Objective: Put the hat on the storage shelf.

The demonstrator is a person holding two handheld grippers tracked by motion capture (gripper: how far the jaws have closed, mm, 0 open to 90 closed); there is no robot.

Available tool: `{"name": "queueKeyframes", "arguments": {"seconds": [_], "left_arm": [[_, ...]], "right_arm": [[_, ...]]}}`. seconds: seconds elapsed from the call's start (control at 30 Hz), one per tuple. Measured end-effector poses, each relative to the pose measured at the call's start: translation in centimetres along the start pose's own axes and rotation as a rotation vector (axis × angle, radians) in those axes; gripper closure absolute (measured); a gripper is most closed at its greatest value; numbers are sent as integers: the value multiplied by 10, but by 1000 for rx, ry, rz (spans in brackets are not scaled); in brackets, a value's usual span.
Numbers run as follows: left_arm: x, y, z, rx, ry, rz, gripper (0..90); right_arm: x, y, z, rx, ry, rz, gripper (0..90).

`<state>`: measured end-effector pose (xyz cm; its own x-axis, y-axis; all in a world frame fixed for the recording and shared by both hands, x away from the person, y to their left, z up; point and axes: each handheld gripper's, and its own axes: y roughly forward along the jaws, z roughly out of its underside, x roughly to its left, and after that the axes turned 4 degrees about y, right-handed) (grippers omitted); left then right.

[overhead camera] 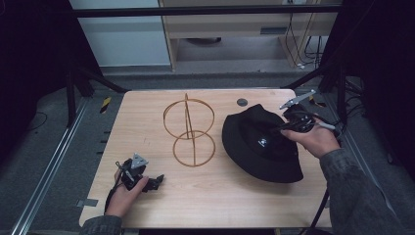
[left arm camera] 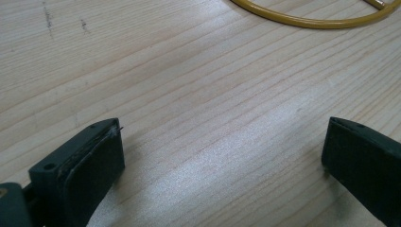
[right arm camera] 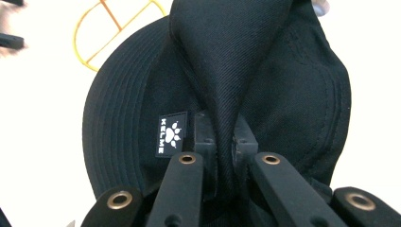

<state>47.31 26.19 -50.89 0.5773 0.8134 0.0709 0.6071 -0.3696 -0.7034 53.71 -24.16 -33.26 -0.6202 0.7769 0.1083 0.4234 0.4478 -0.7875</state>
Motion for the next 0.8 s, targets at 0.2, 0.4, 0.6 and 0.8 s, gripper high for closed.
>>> {"name": "queueKeyframes", "arguments": {"seconds": [0.2,0.4,0.6,0.8], "left_arm": [[0,0,0,0,0,0,0],[0,0,0,0,0,0,0],[0,0,0,0,0,0,0],[0,0,0,-2,0,2,0]], "right_arm": [[5,-17,-8,-42,-28,13,856],[7,-30,-11,-74,-40,20,856],[7,-40,-12,-92,-46,30,856],[8,-48,-11,-110,-45,37,856]]}}
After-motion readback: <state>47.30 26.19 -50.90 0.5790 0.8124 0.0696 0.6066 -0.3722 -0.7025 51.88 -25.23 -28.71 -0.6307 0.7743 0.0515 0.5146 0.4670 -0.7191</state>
